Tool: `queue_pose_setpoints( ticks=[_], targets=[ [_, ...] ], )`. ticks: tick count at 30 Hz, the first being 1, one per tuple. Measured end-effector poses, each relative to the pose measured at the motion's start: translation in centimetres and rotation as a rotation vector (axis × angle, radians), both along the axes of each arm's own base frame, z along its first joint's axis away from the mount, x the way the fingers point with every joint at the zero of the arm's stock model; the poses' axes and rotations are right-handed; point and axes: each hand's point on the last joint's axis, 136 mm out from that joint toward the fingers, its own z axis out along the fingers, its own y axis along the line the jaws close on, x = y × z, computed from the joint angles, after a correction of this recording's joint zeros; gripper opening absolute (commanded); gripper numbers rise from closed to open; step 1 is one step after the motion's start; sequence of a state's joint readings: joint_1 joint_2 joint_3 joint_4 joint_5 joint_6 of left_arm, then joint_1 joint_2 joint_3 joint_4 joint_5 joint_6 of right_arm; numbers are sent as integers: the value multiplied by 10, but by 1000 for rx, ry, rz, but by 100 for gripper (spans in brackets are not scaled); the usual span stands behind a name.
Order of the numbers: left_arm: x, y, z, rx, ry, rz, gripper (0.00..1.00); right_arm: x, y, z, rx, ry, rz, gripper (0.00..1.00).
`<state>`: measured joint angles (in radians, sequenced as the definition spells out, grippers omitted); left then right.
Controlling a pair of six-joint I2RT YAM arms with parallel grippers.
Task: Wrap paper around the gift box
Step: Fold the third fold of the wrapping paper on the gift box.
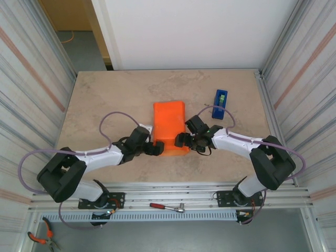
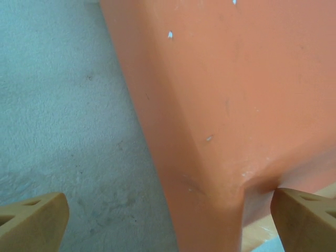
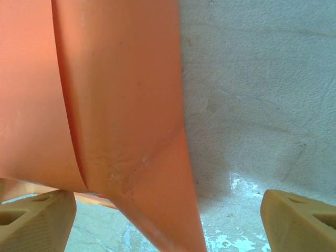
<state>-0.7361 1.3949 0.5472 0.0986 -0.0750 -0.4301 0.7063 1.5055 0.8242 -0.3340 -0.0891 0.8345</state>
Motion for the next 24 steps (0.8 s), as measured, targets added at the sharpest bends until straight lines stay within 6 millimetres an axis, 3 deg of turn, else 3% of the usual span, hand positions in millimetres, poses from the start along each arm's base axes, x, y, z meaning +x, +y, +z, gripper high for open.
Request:
queue_pose_setpoints(
  ticks=[5,11,19,24],
  targets=[
    [3,4,-14,66,-15,26,99,8,-2,-2,-14,-25,-42,86],
    [6,5,-22,139,-44,46,99,9,-4,-23,-83,-17,-70,83],
    [10,6,-24,182,-72,64,99,9,-2,-23,-118,-33,-82,77],
    [11,8,-24,195,-79,74,99,8,0,-23,-119,-37,-79,68]
  ],
)
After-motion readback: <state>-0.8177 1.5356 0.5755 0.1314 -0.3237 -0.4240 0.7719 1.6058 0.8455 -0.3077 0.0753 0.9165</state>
